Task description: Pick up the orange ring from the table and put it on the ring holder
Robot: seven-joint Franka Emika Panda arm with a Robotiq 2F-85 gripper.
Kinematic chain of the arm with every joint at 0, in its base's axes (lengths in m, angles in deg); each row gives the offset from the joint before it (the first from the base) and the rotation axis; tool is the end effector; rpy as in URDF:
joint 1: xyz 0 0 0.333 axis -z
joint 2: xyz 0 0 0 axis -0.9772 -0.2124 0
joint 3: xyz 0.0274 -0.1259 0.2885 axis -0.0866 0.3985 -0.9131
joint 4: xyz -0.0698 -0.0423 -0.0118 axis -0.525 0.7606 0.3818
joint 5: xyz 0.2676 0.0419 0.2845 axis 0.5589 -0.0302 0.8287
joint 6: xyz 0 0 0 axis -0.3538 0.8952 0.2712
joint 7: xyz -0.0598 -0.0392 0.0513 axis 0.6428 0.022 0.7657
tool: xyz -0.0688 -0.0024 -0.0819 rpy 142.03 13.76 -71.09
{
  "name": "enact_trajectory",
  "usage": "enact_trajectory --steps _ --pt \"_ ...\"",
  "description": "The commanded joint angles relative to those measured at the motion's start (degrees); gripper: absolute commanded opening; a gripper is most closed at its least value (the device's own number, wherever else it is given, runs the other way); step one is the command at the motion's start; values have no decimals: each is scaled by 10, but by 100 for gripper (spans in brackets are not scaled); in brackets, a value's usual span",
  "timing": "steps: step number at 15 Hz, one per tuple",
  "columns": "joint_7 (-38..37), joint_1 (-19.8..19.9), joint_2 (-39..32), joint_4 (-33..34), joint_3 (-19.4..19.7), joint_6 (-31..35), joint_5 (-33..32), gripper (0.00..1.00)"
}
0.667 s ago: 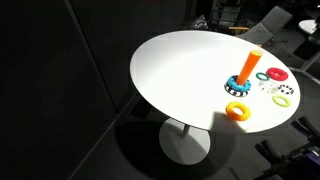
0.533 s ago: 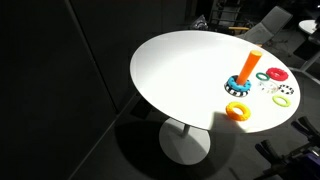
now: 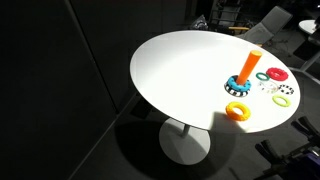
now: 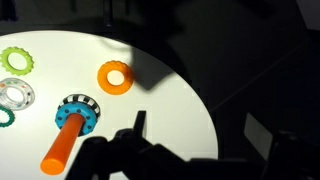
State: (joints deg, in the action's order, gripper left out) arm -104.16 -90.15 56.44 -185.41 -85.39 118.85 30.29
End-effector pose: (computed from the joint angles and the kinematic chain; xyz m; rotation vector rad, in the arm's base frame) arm 0.3329 0.1906 0.4354 -3.0059 -0.0116 -0.1263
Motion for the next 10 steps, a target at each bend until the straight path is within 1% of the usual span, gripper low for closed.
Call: enact_trajectory --steps 1,5,10 --pt "-5 3 -13 2 4 5 -7 100" --pt "-9 14 -39 4 7 15 -11 100" --pt "-15 32 -80 4 12 46 -17 100"
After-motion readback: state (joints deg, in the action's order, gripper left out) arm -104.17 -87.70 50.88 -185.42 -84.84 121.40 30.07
